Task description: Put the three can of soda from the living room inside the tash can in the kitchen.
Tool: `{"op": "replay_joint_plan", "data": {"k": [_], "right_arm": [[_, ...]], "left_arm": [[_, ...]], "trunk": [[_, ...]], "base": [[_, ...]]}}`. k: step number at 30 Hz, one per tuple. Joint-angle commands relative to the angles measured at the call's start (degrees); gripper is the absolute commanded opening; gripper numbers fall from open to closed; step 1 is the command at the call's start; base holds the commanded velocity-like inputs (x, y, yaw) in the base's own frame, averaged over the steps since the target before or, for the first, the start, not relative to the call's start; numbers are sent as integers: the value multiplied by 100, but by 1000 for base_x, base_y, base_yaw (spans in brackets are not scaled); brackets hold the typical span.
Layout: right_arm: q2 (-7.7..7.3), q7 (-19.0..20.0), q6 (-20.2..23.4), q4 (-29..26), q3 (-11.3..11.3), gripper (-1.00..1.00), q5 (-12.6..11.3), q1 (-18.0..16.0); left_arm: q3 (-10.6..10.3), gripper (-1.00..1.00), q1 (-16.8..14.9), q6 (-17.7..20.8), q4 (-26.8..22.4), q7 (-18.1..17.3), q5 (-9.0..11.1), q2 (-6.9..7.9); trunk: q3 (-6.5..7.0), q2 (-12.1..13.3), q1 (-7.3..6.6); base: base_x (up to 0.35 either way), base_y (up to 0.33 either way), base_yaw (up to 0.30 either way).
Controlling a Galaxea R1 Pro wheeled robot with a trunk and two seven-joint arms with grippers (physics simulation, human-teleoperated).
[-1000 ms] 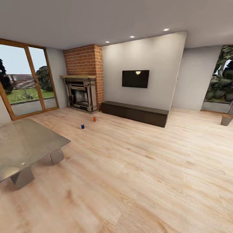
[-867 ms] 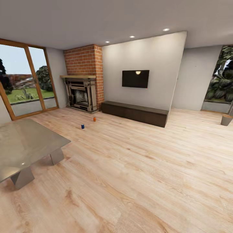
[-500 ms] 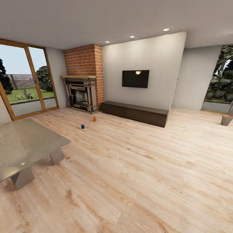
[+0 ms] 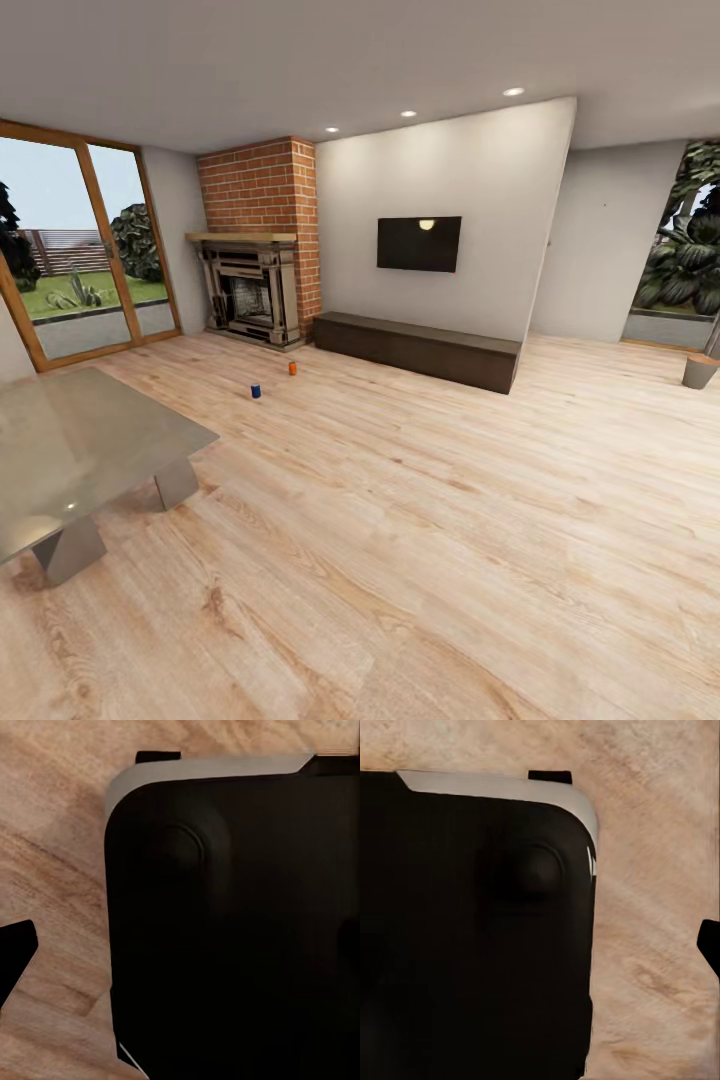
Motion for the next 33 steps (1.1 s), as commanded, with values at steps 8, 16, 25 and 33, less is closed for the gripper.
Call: {"op": "replay_joint_plan", "data": {"k": [8, 16, 25, 33], "right_arm": [[-35, 987, 169, -5388, 5, 100, -9, -316], [-46, 1001, 830, -8166, -21, 100, 0, 822], [-251, 2157, -515, -8036, -1195, 100, -91, 1366], [-254, 2508, -853, -7434, -1629, 100, -74, 1391]], "left_arm": [[-51, 100, 230, 553, -6963, 15, -20, 4], [-56, 100, 1235, 199, -8536, 6, -34, 12], [2, 100, 1854, -1731, -7291, -110, 44, 111], [19, 100, 1865, -2273, -6441, -241, 177, 119]], "trunk": [[0, 0, 0], [0, 0, 0], [0, 0, 0], [0, 0, 0]], "base": [[0, 0, 0], [0, 0, 0], [0, 0, 0], [0, 0, 0]]}}
